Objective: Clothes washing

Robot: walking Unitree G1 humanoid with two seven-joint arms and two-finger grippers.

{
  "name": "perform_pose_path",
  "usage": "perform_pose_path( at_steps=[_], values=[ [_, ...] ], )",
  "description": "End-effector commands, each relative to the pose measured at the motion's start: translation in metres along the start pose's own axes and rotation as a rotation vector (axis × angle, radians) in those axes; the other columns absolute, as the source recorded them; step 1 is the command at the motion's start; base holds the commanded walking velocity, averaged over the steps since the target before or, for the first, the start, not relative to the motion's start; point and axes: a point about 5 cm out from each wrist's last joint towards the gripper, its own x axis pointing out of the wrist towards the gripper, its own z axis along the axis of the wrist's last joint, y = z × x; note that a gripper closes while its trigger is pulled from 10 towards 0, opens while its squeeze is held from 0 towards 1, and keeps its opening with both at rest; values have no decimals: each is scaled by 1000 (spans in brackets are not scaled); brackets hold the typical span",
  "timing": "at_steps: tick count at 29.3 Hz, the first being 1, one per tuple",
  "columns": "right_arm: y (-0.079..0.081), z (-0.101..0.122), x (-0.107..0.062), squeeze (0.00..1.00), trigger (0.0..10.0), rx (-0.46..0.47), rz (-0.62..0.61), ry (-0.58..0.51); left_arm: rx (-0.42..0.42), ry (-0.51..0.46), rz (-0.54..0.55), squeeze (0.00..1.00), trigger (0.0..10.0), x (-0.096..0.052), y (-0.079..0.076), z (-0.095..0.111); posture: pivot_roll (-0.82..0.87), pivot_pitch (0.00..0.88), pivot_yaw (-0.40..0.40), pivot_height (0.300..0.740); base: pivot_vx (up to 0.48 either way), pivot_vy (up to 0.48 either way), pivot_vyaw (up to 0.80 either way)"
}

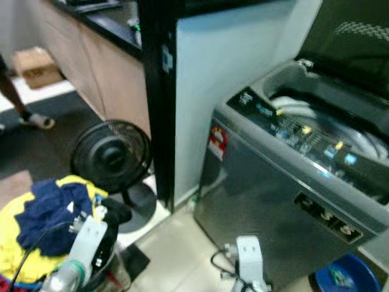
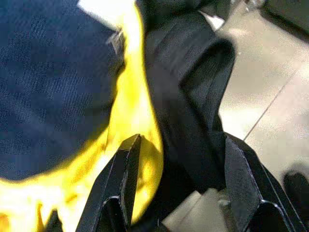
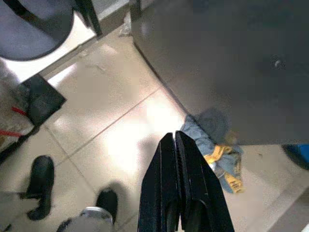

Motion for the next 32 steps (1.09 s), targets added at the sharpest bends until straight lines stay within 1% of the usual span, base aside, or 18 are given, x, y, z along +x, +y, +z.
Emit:
perform_pose_path(
  at_steps=[1, 4, 5, 6, 7, 9, 12, 14, 17, 19, 22, 23, 25, 32],
  values=[
    [4, 4, 1, 0, 10000, 16, 12, -24, -23, 22, 25, 0, 10000, -2, 4, -7, 77, 0, -5, 740, 0, 0, 756],
    [5, 19, 6, 0, 10000, 36, 18, -92, -30, -45, 46, 0, 10000, 0, 10, 7, 75, 2, -3, 740, 0, 0, 758],
    [5, 19, 6, 0, 10000, 36, 18, -92, -30, -45, 46, 0, 10000, 0, 10, 7, 75, 2, -3, 740, 0, 0, 763],
    [6, 29, 8, 0, 10000, 47, 23, -133, -33, -94, 54, 0, 10000, 1, 12, 18, 76, 5, -3, 740, 0, 0, 756],
    [6, 29, 8, 0, 10000, 47, 23, -133, -33, -94, 54, 0, 10000, 1, 12, 18, 76, 5, -3, 740, 0, 0, 756],
    [8, 51, 13, 0, 10000, 59, 38, -224, -24, -200, 59, 0, 10000, 1, 15, 42, 77, 6, -3, 740, 0, 0, 756],
    [8, 51, 13, 0, 10000, 59, 38, -224, -24, -200, 59, 0, 10000, 1, 15, 42, 77, 6, -3, 740, 0, 0, 756],
    [11, 63, 15, 0, 10000, 64, 51, -272, -20, -249, 57, 0, 10000, 1, 15, 52, 78, 7, -3, 740, 0, 0, 756],
    [11, 63, 15, 0, 10000, 64, 51, -272, -20, -249, 57, 0, 10000, 1, 15, 52, 78, 7, -3, 740, 0, 0, 756],
    [12, 67, 15, 0, 10000, 63, 58, -287, -23, -261, 55, 0, 10000, 0, 14, 55, 79, 7, -4, 740, 0, 0, 756],
    [16, 71, 16, 0, 10000, 37, 83, -307, -28, -274, 47, 0, 10000, -1, 10, 57, 83, 10, -6, 740, 0, 0, 752],
    [16, 71, 16, 0, 10000, 37, 83, -307, -28, -274, 47, 0, 10000, -1, 10, 57, 83, 10, -6, 740, 0, 0, 756],
    [18, 69, 14, 0, 10000, -4, 109, -309, -24, -279, 44, 0, 10000, -3, 8, 55, 83, 10, -6, 740, 0, 0, 753],
    [19, 66, 13, 0, 10000, -16, 122, -312, -28, -288, 49, 0, 10000, -4, 8, 54, 83, 10, -6, 740, 0, 0, 754]
  ],
)
